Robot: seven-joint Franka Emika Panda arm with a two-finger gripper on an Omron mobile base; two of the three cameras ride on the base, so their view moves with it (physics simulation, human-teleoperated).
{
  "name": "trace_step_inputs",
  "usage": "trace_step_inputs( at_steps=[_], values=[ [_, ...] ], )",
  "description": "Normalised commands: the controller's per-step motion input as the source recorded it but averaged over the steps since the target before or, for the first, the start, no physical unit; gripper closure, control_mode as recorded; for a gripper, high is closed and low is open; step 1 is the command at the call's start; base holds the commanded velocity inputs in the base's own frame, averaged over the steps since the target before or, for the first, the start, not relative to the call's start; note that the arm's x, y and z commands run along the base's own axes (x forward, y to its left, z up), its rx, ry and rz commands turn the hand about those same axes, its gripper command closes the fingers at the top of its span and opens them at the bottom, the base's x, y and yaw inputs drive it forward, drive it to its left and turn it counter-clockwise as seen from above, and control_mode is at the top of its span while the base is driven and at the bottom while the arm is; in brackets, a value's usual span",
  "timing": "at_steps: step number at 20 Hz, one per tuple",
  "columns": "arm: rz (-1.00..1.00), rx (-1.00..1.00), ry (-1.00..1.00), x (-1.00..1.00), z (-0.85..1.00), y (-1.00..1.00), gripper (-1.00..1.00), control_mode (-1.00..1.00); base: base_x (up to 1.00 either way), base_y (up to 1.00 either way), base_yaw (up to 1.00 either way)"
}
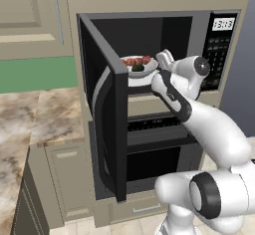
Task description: Place the bowl containing the kebab skewer and squash in the microwave. Close the microwave door and press the start button to microwave the meal.
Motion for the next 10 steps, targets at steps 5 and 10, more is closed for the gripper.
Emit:
trace_step_inputs(
  at_steps=[5,10],
  values=[
    [0.14,-0.23,-0.02,-1.00,0.49,-0.04,-1.00,-1.00,0.00,0.00,0.00],
    [0.24,-0.35,0.00,-1.00,0.72,0.00,-1.00,-1.00,0.00,0.00,0.00]
  ],
)
